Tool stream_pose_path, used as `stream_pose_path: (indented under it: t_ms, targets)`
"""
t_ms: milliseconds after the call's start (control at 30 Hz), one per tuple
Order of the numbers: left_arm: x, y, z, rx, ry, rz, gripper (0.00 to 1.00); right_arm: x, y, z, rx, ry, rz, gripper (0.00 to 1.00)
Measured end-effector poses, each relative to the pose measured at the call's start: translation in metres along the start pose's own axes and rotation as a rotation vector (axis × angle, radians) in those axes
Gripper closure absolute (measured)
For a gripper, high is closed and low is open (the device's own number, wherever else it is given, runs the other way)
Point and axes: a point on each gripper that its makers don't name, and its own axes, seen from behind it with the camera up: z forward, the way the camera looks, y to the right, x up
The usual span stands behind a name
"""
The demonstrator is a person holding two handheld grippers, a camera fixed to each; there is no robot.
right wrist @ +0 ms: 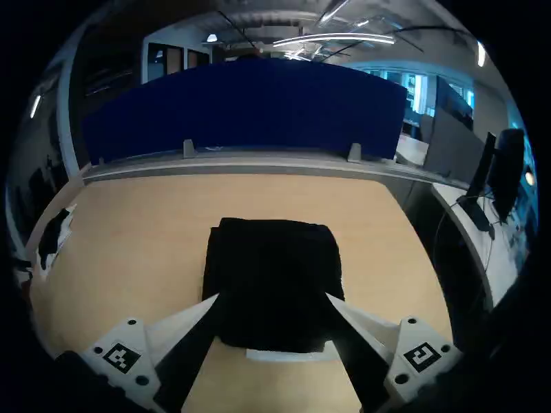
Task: Fold towel
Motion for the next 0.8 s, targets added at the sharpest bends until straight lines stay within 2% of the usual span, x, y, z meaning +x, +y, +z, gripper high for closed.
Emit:
stream_pose_path:
  t_ms: [133, 300, 500, 700, 800]
  targets:
    - [0.003, 0.0, 0.001, -0.002, 0.011, -0.003, 0.15, 0.011, -0.008, -0.006, 0.013, 0.043, 0.011, 0.0]
    - [0.009, 0.001, 0.006, -0.006, 0.029, -0.013, 0.15, 0.03, -0.024, -0.023, 0.03, 0.135, 0.03, 0.0]
    - [0.017, 0.005, 0.013, -0.01, 0.059, -0.033, 0.15, 0.05, -0.051, -0.053, 0.054, 0.278, 0.075, 0.0]
    - [0.031, 0.004, 0.019, 0.005, 0.116, -0.05, 0.15, 0.056, -0.091, -0.087, 0.102, 0.358, 0.113, 0.0]
    - [0.039, 0.004, 0.02, 0.008, 0.148, -0.058, 0.15, 0.061, -0.1, -0.103, 0.086, 0.41, 0.114, 0.0]
